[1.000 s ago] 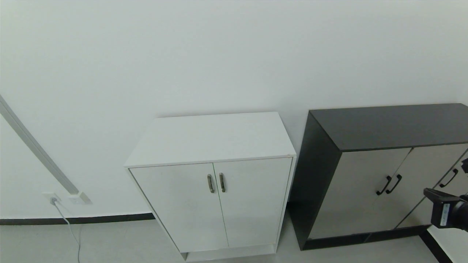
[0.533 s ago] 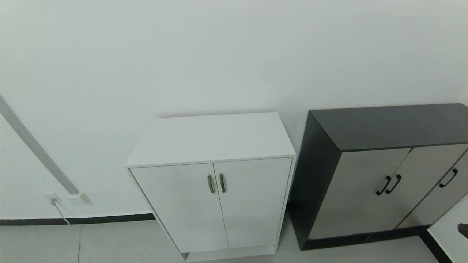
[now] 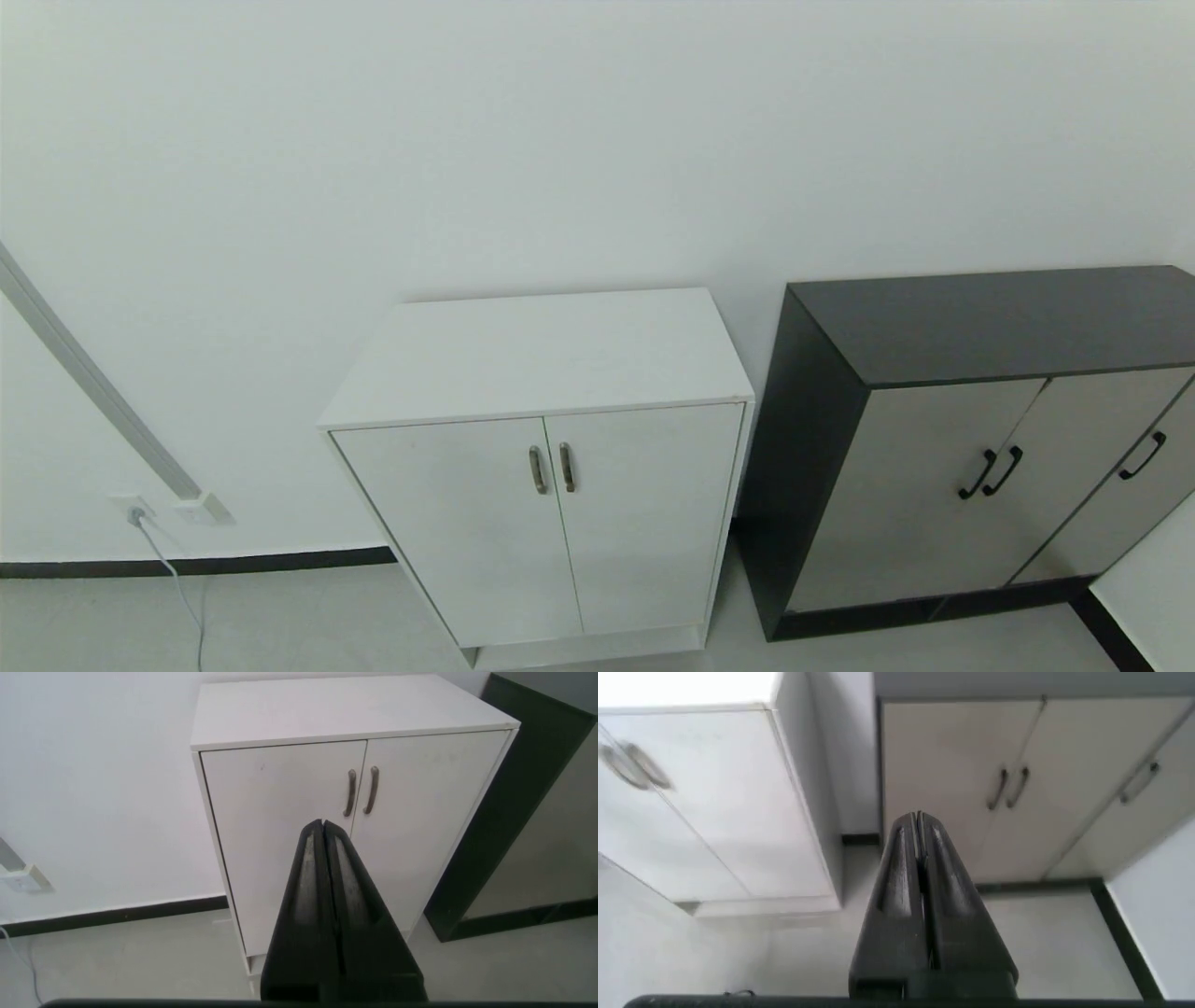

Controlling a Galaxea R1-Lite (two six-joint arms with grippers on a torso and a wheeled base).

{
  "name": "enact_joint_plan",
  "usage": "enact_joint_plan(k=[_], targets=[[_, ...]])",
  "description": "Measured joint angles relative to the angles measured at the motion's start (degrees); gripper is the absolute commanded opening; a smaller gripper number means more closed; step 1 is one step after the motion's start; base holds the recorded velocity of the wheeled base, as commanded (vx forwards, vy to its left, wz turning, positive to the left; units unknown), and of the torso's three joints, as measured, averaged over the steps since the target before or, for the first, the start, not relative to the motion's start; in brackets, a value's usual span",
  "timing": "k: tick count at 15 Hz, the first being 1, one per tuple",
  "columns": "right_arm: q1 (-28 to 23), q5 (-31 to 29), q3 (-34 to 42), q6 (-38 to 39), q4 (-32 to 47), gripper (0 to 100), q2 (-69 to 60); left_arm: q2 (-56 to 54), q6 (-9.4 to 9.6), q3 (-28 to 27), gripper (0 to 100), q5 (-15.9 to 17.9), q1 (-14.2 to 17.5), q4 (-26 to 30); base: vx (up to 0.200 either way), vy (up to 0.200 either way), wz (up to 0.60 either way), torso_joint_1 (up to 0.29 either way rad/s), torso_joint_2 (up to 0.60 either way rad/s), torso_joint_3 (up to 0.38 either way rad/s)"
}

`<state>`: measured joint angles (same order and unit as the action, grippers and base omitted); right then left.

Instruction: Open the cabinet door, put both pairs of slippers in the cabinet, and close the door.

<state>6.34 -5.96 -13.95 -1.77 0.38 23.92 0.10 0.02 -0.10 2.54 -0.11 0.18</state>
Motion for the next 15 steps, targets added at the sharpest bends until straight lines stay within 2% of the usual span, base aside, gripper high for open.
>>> enact_joint_plan(k=[6, 9, 15], targets=[[0.3, 5.4, 8.6, 0.0, 0.4, 0, -7.5, 0.0, 0.02, 0.0, 0, 0.0, 0.0, 0.0, 0.000, 0.000, 0.00, 0.000, 0.00, 0.000], [0.3, 9.2, 10.2, 0.1, 0.3, 0, -9.0, 0.0, 0.02, 0.0, 0, 0.0, 0.0, 0.0, 0.000, 0.000, 0.00, 0.000, 0.00, 0.000], [0.4, 9.8, 12.6, -0.2, 0.2, 0, -10.3, 0.0, -0.02, 0.0, 0, 0.0, 0.0, 0.0, 0.000, 0.000, 0.00, 0.000, 0.00, 0.000]])
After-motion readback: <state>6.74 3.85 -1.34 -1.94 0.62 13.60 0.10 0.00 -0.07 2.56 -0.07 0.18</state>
